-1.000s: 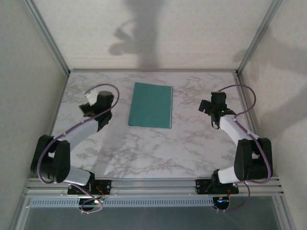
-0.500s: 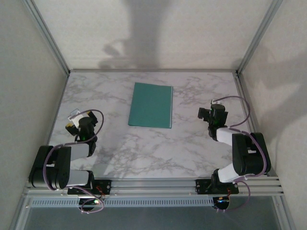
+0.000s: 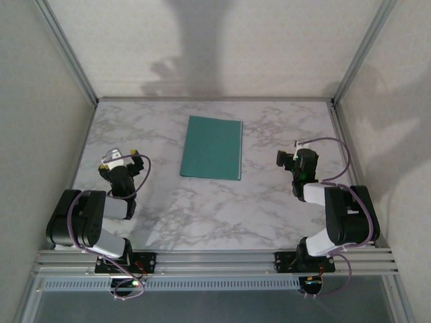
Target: Put the files into the folder
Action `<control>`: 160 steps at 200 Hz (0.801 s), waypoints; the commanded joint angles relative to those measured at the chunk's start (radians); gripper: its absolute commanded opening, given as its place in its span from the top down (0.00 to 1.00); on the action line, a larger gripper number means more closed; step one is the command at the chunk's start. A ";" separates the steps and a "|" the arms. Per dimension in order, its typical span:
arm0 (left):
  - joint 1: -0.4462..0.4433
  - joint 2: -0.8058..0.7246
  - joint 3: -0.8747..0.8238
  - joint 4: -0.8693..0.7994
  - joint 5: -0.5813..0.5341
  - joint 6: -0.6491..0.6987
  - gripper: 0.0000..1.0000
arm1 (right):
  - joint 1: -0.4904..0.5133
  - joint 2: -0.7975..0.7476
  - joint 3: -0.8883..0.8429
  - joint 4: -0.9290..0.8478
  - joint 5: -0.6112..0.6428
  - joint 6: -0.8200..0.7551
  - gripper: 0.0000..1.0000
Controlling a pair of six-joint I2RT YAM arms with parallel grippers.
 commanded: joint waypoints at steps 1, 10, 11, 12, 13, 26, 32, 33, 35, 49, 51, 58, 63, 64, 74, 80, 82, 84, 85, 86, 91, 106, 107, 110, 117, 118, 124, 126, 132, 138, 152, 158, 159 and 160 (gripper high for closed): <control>0.000 0.002 0.017 0.062 0.040 0.024 0.00 | -0.006 0.002 -0.003 0.034 -0.008 -0.016 0.01; 0.006 0.008 0.002 0.094 0.080 0.031 0.00 | -0.007 0.001 -0.003 0.034 -0.008 -0.016 0.01; 0.007 0.010 -0.001 0.099 0.084 0.032 0.00 | -0.007 0.002 -0.003 0.034 -0.007 -0.016 0.01; 0.007 0.011 -0.003 0.106 0.086 0.032 0.01 | -0.006 0.002 -0.003 0.034 -0.008 -0.016 0.01; 0.008 0.014 -0.008 0.112 0.090 0.033 0.01 | -0.007 0.002 -0.003 0.034 -0.008 -0.016 0.01; 0.005 0.052 -0.041 0.214 0.098 0.047 0.01 | -0.006 0.002 -0.003 0.034 -0.008 -0.016 0.01; 0.006 0.032 -0.027 0.150 0.105 0.041 0.00 | -0.007 0.002 -0.003 0.033 -0.007 -0.016 0.01; 0.006 0.034 -0.025 0.151 0.107 0.041 0.00 | -0.007 0.003 -0.003 0.033 -0.008 -0.016 0.01; 0.008 0.039 -0.026 0.167 0.108 0.042 0.00 | -0.007 0.002 -0.003 0.033 -0.008 -0.016 0.01; 0.012 0.037 -0.023 0.155 0.112 0.039 0.00 | -0.007 0.002 -0.003 0.034 -0.008 -0.016 0.01; 0.011 0.040 -0.026 0.166 0.112 0.040 0.01 | -0.006 0.002 -0.003 0.033 -0.008 -0.016 0.01; 0.011 0.043 -0.027 0.173 0.111 0.041 0.01 | -0.006 0.002 -0.003 0.034 -0.008 -0.016 0.01; 0.011 0.038 -0.024 0.155 0.113 0.038 0.01 | -0.007 0.002 -0.003 0.034 -0.008 -0.016 0.01; 0.011 0.039 -0.025 0.156 0.113 0.038 0.01 | -0.007 0.002 -0.003 0.034 -0.007 -0.016 0.01; 0.012 0.040 -0.024 0.161 0.113 0.038 0.00 | -0.006 0.001 -0.005 0.037 -0.013 -0.018 0.01; 0.013 0.041 -0.026 0.165 0.112 0.040 0.00 | -0.007 0.003 -0.015 0.059 -0.040 -0.027 0.01; 0.012 0.042 -0.026 0.172 0.112 0.040 0.01 | -0.006 0.005 -0.021 0.070 -0.053 -0.032 0.01; 0.013 0.043 -0.027 0.173 0.111 0.040 0.01 | -0.006 0.006 -0.028 0.082 -0.064 -0.035 0.01; 0.013 0.042 -0.026 0.170 0.112 0.040 0.01 | -0.007 0.007 -0.032 0.088 -0.068 -0.037 0.01; 0.013 0.042 -0.026 0.167 0.113 0.040 0.00 | -0.007 0.008 -0.034 0.094 -0.074 -0.040 0.01; 0.012 0.040 -0.025 0.160 0.112 0.039 0.00 | -0.005 0.013 -0.068 0.138 -0.095 -0.050 0.01; 0.013 0.041 -0.026 0.165 0.113 0.040 0.01 | -0.005 0.023 -0.079 0.155 -0.121 -0.060 0.01; 0.013 0.041 -0.026 0.167 0.113 0.040 0.01 | -0.005 0.023 -0.077 0.154 -0.121 -0.060 0.01; 0.013 0.042 -0.026 0.168 0.113 0.040 0.00 | -0.006 0.025 -0.074 0.150 -0.122 -0.058 0.01; 0.013 0.040 -0.025 0.164 0.113 0.040 0.00 | -0.007 0.025 -0.074 0.148 -0.122 -0.057 0.01; 0.013 0.040 -0.025 0.164 0.113 0.040 0.00 | -0.007 0.025 -0.074 0.148 -0.122 -0.057 0.01; 0.012 0.041 -0.025 0.168 0.113 0.039 0.01 | -0.007 0.025 -0.074 0.149 -0.122 -0.056 0.01; 0.013 0.042 -0.025 0.167 0.113 0.040 0.00 | -0.007 0.025 -0.074 0.149 -0.122 -0.056 0.01; 0.013 0.041 -0.024 0.165 0.113 0.040 0.00 | -0.008 0.025 -0.074 0.148 -0.123 -0.056 0.01; 0.012 0.042 -0.024 0.166 0.113 0.039 0.00 | -0.008 0.026 -0.071 0.146 -0.123 -0.056 0.01; 0.013 0.041 -0.025 0.166 0.113 0.040 0.01 | -0.010 0.027 -0.070 0.142 -0.125 -0.055 0.01; 0.013 0.042 -0.025 0.165 0.113 0.040 0.01 | -0.011 0.027 -0.071 0.142 -0.126 -0.055 0.01; 0.013 0.041 -0.025 0.165 0.113 0.040 0.01 | -0.011 0.027 -0.071 0.142 -0.126 -0.055 0.01; 0.013 0.041 -0.025 0.166 0.113 0.040 0.01 | -0.010 0.027 -0.071 0.142 -0.126 -0.055 0.01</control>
